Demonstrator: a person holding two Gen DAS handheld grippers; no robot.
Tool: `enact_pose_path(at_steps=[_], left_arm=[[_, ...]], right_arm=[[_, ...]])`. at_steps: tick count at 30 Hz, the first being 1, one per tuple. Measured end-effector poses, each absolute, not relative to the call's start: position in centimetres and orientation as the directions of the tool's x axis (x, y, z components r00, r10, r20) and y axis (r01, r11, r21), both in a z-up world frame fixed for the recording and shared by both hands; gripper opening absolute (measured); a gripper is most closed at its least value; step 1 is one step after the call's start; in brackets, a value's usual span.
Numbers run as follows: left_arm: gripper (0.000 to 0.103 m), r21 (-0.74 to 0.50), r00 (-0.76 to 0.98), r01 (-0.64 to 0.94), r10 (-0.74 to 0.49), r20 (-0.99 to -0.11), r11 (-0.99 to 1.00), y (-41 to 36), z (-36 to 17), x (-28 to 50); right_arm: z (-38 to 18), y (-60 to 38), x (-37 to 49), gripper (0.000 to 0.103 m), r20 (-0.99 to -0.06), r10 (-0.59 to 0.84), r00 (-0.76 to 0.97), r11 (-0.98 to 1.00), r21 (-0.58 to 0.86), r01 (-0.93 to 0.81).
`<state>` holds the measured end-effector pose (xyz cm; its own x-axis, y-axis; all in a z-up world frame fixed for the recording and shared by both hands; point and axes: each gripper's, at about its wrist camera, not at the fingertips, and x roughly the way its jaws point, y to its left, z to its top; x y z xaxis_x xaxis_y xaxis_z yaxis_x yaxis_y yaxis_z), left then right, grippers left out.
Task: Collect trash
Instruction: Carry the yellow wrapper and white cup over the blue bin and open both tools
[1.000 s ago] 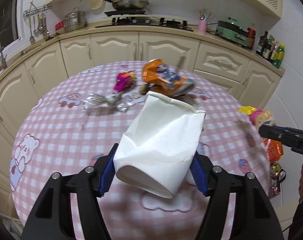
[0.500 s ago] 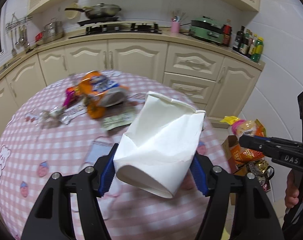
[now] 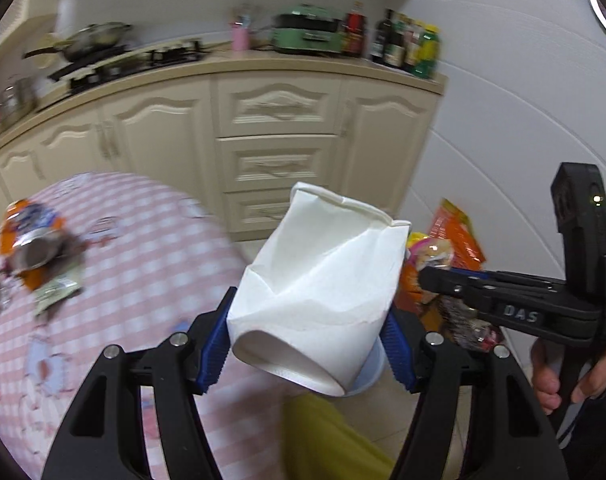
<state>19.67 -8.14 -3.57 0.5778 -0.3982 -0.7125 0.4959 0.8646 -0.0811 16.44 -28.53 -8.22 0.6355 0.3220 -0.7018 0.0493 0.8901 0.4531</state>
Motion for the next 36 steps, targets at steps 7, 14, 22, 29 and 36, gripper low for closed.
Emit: enact_pose_path(at_steps=[7,14,22,29,36], left_arm=[[0.065,-0.075,0.511,0.564,-0.419,-0.75,0.822,-13.6,-5.2,19.9],[0.065,-0.075,0.459,0.61,-0.429,-0.778,0.789,-17.6,-6.8,20.1],[0.069,-0.047,0.454,0.616,-0.403,-0.794,0.787,-20.1,-7.9,20.6],[0.071,-0.065,0.436,0.591,-0.387,-0.812,0.804,-18.9,-8.5,21.5],[0.071,-0.036,0.484,0.547,-0.351,-0.802,0.836,-16.2,-8.1,21.4]], right_arm=[[-9.8,-32.7,14.9,0.026,-0.726,0.261,0.636,0.879,0.451,0.154],[-10.7,-35.4,13.5,0.026,-0.741,0.224,0.633,0.866,0.449,0.22],[-10.4,-36.7,12.5,0.026,-0.745,0.203,0.636,0.865,0.441,0.241],[-10.8,-36.0,13.0,0.026,-0.751,0.211,0.626,0.867,0.439,0.234],[-10.6,-33.8,14.8,0.028,-0.757,0.242,0.607,0.884,0.43,0.182]])
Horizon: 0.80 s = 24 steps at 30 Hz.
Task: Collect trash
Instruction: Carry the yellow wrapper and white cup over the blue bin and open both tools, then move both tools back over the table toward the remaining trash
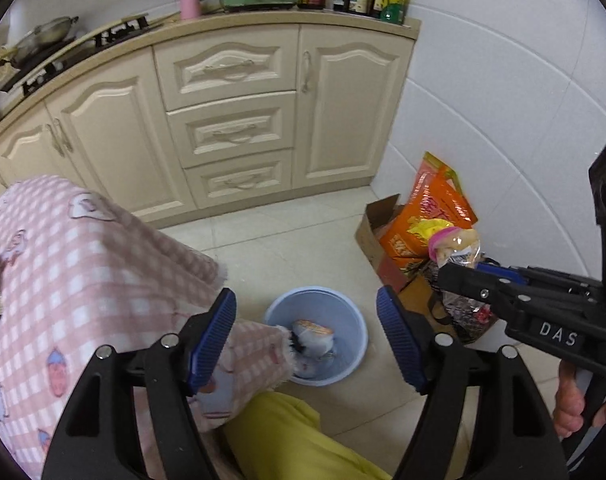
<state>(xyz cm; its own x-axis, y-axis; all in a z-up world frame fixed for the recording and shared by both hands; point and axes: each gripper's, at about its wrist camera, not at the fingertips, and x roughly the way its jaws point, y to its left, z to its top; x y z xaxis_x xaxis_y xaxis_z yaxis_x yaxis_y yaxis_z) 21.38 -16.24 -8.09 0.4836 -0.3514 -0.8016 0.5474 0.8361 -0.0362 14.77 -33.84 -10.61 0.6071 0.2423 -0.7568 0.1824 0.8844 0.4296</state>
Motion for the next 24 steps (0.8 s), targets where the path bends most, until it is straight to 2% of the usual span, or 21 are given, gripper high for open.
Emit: enact_pose_path(at_steps=[2,3,4,5,24], left_arm=[[0.071,-0.039,0.488,0.528,-0.341,-0.804,0.848,-15.6,-8.0,21.6],[0.071,-0.044,0.489,0.521,-0.339,-0.804,0.853,-15.2,-7.9,21.7],[0.071,-0.045,0.492,0.515,-0.338,-0.803,0.856,-15.0,-7.9,21.7],[0.071,-0.042,0.5,0.506,-0.333,-0.799,0.862,-14.6,-7.7,21.7],[0.072,-0.067,0.55,0.438,-0.326,-0.769,0.896,-10.1,-5.9,21.1]], right_arm=[[-10.1,-33.2,15.2,0.031,-0.75,0.243,0.615,0.892,0.422,0.162],[-9.9,-32.9,15.4,0.048,-0.75,0.244,0.614,0.895,0.419,0.155],[-9.7,-32.7,15.5,0.058,-0.749,0.242,0.617,0.898,0.414,0.15],[-9.4,-32.5,15.4,0.064,-0.742,0.232,0.629,0.9,0.409,0.15],[-7.0,-29.1,15.3,0.064,-0.729,0.229,0.645,0.924,0.371,0.091]])
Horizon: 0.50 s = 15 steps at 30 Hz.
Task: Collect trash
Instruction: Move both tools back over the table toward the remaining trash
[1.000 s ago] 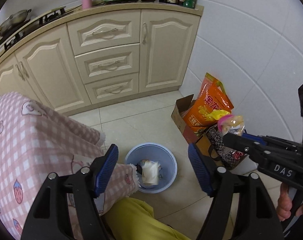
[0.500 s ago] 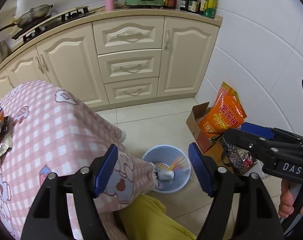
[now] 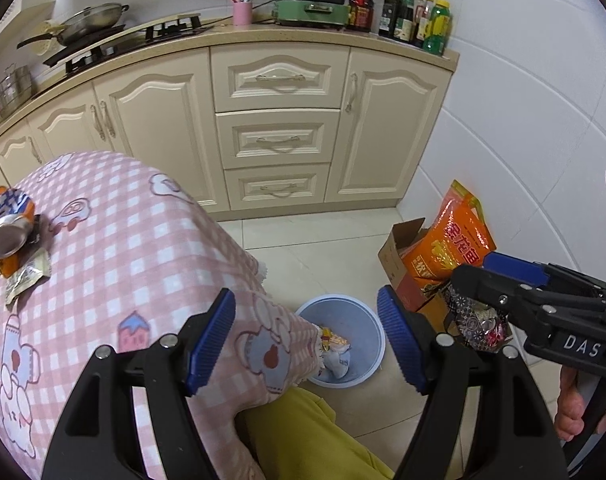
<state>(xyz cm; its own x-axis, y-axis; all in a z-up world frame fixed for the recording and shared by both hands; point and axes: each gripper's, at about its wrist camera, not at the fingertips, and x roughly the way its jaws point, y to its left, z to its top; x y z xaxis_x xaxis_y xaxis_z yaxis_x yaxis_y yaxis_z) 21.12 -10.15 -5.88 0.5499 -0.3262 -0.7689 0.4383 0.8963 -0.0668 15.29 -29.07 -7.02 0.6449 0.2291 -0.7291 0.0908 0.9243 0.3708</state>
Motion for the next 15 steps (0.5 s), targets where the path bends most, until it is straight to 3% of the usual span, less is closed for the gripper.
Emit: enact_pose_path(at_steps=[15], left_arm=[[0.072,-0.085,0.615,0.309,-0.267,-0.742,0.947,-1.3,-4.2,20.8]], right_arm=[[-4.5,-21.8,17.2,0.065,-0.719,0.296,0.629,0.94,0.337,-0.057]])
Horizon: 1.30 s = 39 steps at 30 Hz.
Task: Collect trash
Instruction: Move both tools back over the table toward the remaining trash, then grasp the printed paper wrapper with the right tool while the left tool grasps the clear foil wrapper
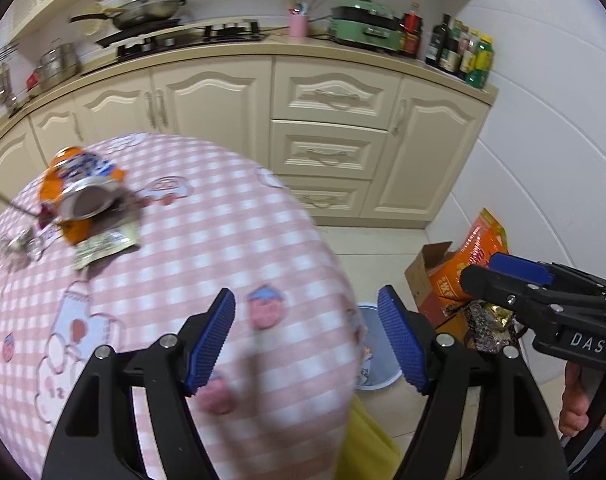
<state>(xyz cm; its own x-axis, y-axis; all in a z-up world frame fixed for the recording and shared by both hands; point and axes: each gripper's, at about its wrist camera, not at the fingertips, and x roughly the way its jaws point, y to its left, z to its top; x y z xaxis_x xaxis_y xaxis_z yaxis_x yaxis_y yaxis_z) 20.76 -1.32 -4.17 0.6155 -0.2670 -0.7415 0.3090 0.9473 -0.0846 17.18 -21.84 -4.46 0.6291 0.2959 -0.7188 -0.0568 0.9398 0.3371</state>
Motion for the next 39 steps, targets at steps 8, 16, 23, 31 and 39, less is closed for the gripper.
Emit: enact_pose_path(at_steps=[8,16,23,31,39], left_arm=[[0.072,-0.079,0.647,0.189,-0.185,-0.74,0.979,5.1,-3.8,19.9],[0.073,-0.092,0.666,0.042,-0.097,-0.74,0.995,12.3,-3.5,19.5],[0.076,-0.106,0.669,-0.069,-0.033,-0.743,0.992,17.7,-3.5,19.2],[0.076,-0.123,0.662,-0.147,0.006,-0.75,0.982,22.2,-3.8,19.9],[0.077,-0.161,0.641,-0.193,-0.001,-0.768,0.968,25.2,-4.4,21.8]], right_arm=[[-3.2,-16.5,18.6,0.074,-0.712,0.35,0.609,0.933,0.321,-0.161],[-2.8,-9.9,20.6,0.082,-0.725,0.408,0.555,0.912,0.302,-0.276],[-3.5,-4.1,22.7,0.084,-0.744,0.445,0.498,0.892,0.316,-0.323],[-4.5,1.0,26.0,0.084,-0.771,0.425,0.474,0.894,0.277,-0.351],[-5.9,4.5,29.9,0.084,-0.793,0.374,0.48,0.914,0.227,-0.336]])
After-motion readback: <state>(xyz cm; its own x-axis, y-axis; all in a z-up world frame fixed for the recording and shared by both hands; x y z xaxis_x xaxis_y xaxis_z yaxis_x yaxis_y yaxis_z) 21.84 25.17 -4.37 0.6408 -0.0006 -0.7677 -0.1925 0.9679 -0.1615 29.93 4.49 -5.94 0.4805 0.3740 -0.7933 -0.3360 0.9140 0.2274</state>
